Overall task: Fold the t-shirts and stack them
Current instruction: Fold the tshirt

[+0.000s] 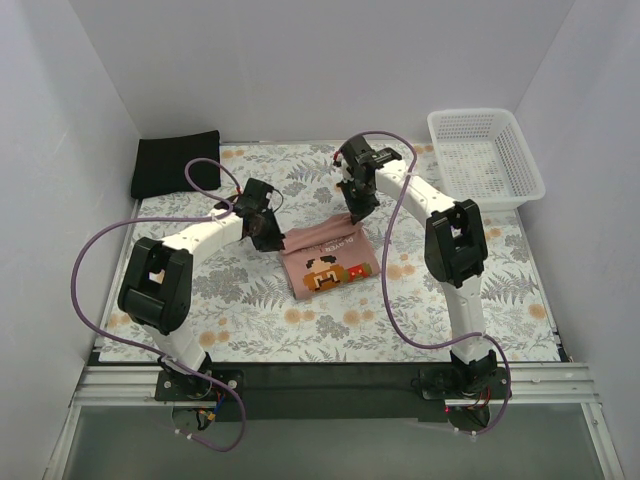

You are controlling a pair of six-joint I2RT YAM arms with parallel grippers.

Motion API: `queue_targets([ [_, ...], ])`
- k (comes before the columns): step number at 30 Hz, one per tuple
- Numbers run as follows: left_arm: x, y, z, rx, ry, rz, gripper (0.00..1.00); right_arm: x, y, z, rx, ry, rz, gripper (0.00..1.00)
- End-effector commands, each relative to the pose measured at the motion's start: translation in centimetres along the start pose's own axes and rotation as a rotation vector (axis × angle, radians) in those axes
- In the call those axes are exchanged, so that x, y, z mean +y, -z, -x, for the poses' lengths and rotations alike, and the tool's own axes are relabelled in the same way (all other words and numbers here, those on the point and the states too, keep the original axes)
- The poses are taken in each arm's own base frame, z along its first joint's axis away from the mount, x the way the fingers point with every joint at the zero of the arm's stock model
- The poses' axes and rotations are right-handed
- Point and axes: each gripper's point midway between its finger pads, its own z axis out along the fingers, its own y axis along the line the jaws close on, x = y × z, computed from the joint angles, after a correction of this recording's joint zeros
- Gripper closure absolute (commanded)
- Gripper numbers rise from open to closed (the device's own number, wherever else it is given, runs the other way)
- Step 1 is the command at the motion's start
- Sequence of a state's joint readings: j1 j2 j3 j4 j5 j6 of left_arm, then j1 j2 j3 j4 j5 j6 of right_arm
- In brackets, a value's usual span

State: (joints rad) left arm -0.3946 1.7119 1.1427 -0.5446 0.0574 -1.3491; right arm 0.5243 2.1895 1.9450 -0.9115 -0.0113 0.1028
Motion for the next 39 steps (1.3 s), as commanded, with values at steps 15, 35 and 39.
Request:
queue_targets([
  [15,-1.3,7.5,4.3,-0.270,0.051,-0.084,0.29,1.5,8.3,3.5,-0.266,0.002,0.082,0.53],
  [35,-4.3,2.1,-1.8,-0.126,-0.142,-0.201,0.78,7.6,2.2,-1.1,-0.273,0.071,0.531,0.60],
  [39,-5.0,-0.2,0.7,-0.138,-0.156,-0.153,0.79,6.6,-0.3,0.6,-0.266,0.037,0.532,0.60],
])
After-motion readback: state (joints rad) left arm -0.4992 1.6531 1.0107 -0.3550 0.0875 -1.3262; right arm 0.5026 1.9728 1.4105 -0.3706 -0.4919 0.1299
